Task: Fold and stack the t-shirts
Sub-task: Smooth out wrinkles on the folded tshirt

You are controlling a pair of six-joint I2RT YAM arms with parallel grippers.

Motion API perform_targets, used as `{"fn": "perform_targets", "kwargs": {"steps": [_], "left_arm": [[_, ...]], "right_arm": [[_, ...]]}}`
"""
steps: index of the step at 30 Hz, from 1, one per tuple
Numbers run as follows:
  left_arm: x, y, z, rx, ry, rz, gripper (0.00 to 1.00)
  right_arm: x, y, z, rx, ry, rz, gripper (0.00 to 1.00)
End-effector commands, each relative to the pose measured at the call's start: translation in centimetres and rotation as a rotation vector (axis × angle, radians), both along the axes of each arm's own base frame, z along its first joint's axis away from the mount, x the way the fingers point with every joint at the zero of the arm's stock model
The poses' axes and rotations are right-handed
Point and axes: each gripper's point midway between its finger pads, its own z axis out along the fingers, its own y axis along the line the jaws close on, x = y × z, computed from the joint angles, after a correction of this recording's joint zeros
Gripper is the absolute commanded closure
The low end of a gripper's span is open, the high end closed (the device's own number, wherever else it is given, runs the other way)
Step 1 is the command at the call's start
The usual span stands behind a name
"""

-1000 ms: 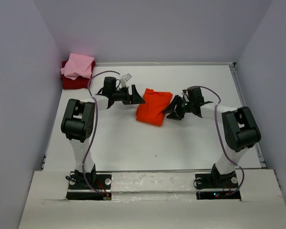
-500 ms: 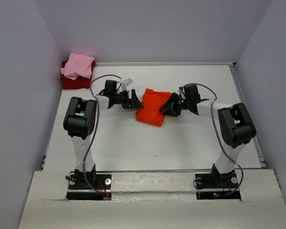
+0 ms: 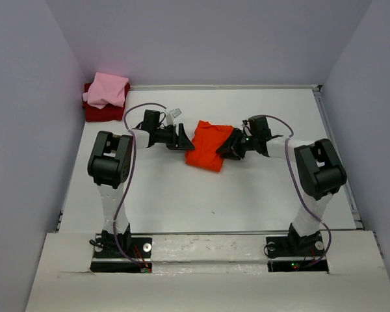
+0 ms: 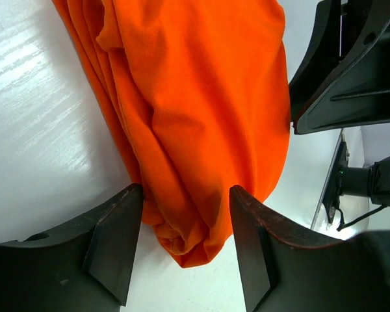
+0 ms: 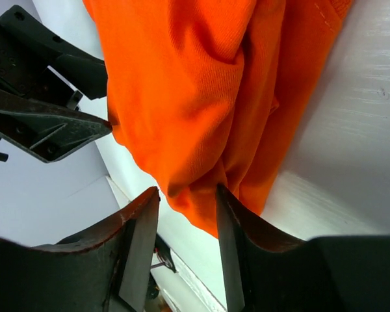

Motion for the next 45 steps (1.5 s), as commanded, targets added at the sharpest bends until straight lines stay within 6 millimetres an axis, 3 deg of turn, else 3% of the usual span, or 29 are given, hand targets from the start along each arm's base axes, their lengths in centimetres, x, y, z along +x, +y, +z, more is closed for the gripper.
{"fn": "perform_targets", "kwargs": {"steps": [1,4,18,25,29,37,40,41,43,45], "left_arm": [[1.1,-0.2,2.0,-0.024,-0.053,-0.021,0.36],[1.4,-0.2,2.5,-0.023,-0.066,-0.022,0.35],[1.7,0.0,3.0,-0.023,-0.078,-0.029,0.35],[1.9,-0.1,3.4,-0.03,-0.082,-0.032,0.36],[2.1,-0.2,3.3,-0.037,-0.071,-0.035,0.37],[2.3,-1.0,3.5,-0.053,-0.06,-0.048,0.41],[2.1,-1.3,3.1,-0.055,-0.045,-0.053,0.44],[2.1,-1.4,2.9,-0.057,-0.037,-0.057,0.45],[2.0,-1.8,2.8,-0.057,-0.034,-0.064,0.46],[2.0,-2.2,2.8,-0.061,-0.031,-0.072,0.46]], "right_arm": [[1.3,0.9,1.9,0.019,-0.079,0.018,0.49],[1.3,0.6,2.2,0.001,-0.089,0.022,0.45],[1.1,-0.2,2.2,-0.03,-0.107,0.011,0.45],[0.9,-0.8,1.4,-0.045,-0.076,0.005,0.46],[0.8,-0.7,1.1,-0.041,-0.063,0.006,0.52],[1.8,-0.1,0.9,-0.014,-0.066,0.003,0.53],[1.9,-0.1,0.6,-0.015,-0.062,0.002,0.57],[1.9,-0.1,0.5,-0.015,-0.056,0.001,0.65],[1.9,-0.1,0.3,-0.014,-0.053,0.001,0.67],[1.9,-0.1,0.2,-0.015,-0.052,0.001,0.78]]}}
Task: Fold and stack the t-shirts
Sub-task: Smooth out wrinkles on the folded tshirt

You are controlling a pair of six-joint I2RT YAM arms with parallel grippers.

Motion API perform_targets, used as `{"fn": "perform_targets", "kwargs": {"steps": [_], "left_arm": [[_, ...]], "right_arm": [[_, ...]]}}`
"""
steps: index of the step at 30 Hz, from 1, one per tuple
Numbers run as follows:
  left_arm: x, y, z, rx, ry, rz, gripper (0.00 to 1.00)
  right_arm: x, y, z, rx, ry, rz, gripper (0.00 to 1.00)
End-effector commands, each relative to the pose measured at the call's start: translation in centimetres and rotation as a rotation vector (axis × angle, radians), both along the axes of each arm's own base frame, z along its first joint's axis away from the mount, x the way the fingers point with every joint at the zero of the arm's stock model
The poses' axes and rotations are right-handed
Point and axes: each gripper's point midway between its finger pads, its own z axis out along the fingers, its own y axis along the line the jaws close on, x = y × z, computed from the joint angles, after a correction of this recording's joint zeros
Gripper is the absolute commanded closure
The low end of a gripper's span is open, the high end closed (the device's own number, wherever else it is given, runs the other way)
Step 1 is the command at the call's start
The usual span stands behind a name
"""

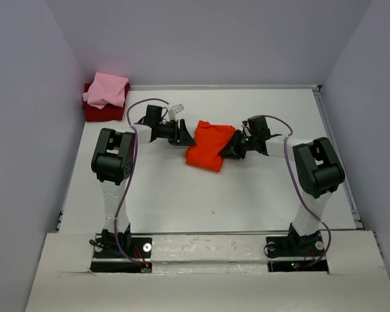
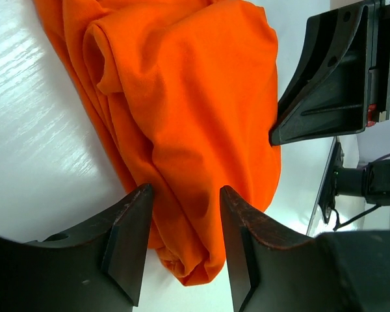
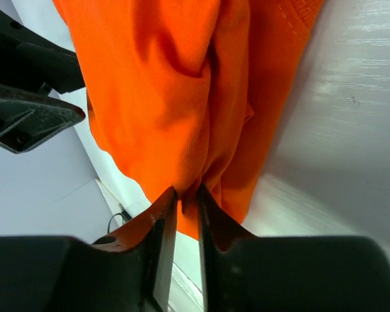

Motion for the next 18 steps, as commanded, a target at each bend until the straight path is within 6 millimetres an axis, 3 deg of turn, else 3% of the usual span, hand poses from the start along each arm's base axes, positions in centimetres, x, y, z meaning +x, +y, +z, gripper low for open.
{"fn": "perform_targets", "kwargs": {"steps": [1,3,5,14,16,18], "left_arm": [[0.2,-1.5,1.8,-0.044,-0.021,-0.046,0.46],[0.0,-1.9,1.8,-0.044,-0.017,-0.056,0.47],[-0.2,-2.2,1.7,-0.049,-0.013,-0.067,0.48],[-0.5,-2.3,1.3,-0.025,-0.004,-0.076,0.6],[-0.5,-2.2,1.2,-0.015,-0.003,-0.082,0.69],[-0.6,-2.0,0.8,0.0,-0.007,-0.087,0.7]], "right_arm": [[1.7,0.3,1.2,0.025,-0.064,-0.002,0.82],[1.8,0.4,1.2,0.026,-0.064,-0.001,0.93],[1.8,0.4,1.2,0.027,-0.063,0.0,0.97],[1.8,0.4,1.2,0.027,-0.065,0.005,0.98],[1.8,0.4,1.2,0.025,-0.067,0.005,0.98],[1.9,0.3,1.3,0.019,-0.07,0.004,1.0]]}}
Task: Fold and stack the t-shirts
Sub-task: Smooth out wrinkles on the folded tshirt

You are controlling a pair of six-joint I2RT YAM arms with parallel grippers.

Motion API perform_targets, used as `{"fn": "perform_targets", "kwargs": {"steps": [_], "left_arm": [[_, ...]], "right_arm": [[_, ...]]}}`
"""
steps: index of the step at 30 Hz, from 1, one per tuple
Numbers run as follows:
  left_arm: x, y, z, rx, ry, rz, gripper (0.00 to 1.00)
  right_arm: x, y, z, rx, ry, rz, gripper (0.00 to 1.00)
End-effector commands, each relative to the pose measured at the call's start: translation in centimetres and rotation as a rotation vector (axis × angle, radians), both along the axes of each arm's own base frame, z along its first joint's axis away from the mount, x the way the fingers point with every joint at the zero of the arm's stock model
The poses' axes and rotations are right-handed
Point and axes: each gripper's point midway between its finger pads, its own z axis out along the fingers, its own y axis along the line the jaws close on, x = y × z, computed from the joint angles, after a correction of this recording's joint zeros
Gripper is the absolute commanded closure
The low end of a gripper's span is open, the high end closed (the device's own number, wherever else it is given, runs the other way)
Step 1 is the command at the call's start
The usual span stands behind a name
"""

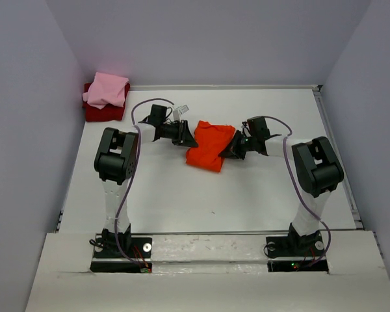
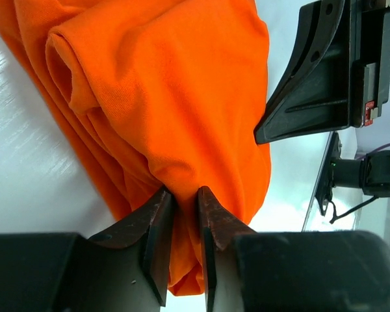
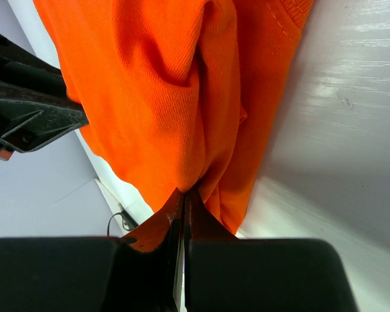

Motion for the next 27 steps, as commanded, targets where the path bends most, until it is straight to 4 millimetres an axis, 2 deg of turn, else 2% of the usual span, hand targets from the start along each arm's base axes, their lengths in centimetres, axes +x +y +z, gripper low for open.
{"fn": "perform_targets", "kwargs": {"steps": [1,6,18,27], "left_arm": [[0.2,-0.3,0.9,-0.005,-0.027,-0.037,0.7],[-0.2,0.2,0.4,0.03,-0.017,-0.041,0.71],[0.4,1.8,-0.4,0.049,-0.014,-0.026,0.71],[0.5,1.9,-0.6,0.043,-0.001,-0.026,0.71]], "right_arm": [[1.9,0.3,1.7,0.017,-0.082,0.004,1.0],[1.6,-0.1,1.5,-0.011,-0.078,0.001,1.0],[1.5,-3.7,0.4,-0.048,-0.051,-0.055,1.0],[1.7,-3.8,0.2,-0.039,-0.043,-0.038,1.0]]}}
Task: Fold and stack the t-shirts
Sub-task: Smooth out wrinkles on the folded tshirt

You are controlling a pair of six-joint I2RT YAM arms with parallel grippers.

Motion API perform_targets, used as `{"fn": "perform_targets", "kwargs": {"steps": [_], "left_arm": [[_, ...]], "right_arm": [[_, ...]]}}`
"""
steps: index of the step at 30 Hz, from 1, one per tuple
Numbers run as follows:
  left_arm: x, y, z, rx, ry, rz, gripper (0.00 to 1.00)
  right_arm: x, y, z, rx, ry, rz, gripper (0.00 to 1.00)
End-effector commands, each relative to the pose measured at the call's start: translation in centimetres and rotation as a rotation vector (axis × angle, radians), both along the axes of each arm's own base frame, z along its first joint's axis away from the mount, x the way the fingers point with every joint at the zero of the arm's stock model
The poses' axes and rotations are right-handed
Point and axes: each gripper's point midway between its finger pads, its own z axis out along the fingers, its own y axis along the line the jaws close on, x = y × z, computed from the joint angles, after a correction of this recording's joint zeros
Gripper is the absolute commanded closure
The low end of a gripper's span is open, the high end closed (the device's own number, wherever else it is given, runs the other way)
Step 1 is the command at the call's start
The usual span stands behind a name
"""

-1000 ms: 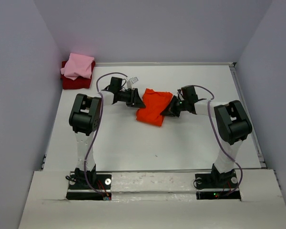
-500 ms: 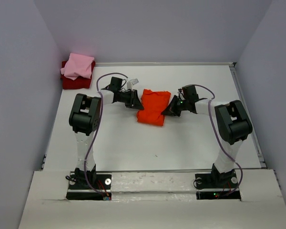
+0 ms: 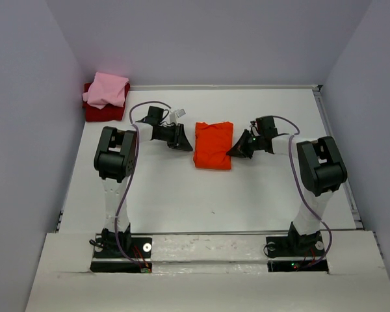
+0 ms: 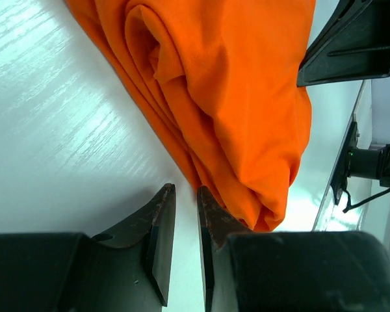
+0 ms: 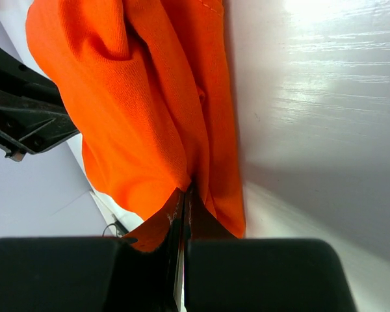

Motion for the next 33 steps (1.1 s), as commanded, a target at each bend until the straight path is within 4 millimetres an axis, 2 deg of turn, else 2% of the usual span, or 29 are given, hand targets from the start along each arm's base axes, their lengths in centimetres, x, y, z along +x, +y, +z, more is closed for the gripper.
{"fn": "perform_targets", "kwargs": {"steps": [1,5,10,11,13,14,15,16,19,20,23,28,33], "left_arm": [[1.0,-0.2,1.6,-0.025,-0.034,-0.014,0.71],[1.1,-0.3,1.8,-0.028,-0.036,-0.013,0.71],[1.1,-0.6,3.5,-0.063,-0.044,-0.01,0.67],[0.9,-0.6,3.7,-0.067,-0.048,-0.008,0.6],[0.7,-0.7,4.8,-0.078,-0.06,0.002,0.52],[0.5,-0.7,5.0,-0.08,-0.06,0.006,0.43],[0.1,-0.6,5.0,-0.083,-0.063,0.012,0.23],[-0.2,-0.6,5.1,-0.083,-0.044,0.02,0.2],[-0.8,-1.0,5.8,-0.117,-0.041,0.041,0.23],[-1.6,-1.0,5.3,-0.125,-0.011,0.042,0.24],[-3.0,-1.7,6.5,-0.148,-0.014,0.043,0.26],[-5.1,-2.9,7.1,-0.169,-0.002,0.031,0.31],[-6.7,-4.4,6.8,-0.179,0.02,0.006,0.42]], "right_arm": [[0.6,-0.2,1.1,-0.003,-0.045,0.013,1.0],[0.8,0.0,1.4,0.007,-0.052,0.018,0.92],[0.9,0.1,1.7,0.015,-0.058,0.019,0.93],[1.0,0.1,1.8,0.016,-0.061,0.021,0.92],[1.0,0.1,1.8,0.018,-0.061,0.023,0.92],[1.0,0.2,1.8,0.019,-0.063,0.025,0.92],[0.9,0.2,1.8,0.019,-0.062,0.025,0.92],[0.9,0.2,1.8,0.022,-0.062,0.026,0.92],[0.9,0.2,1.9,0.024,-0.063,0.026,0.92],[0.9,0.2,1.9,0.024,-0.064,0.027,0.92],[0.8,0.2,1.9,0.024,-0.064,0.029,0.92],[0.7,0.2,1.7,0.024,-0.057,0.03,0.92],[0.7,0.2,1.7,0.026,-0.061,0.033,0.92]]}}
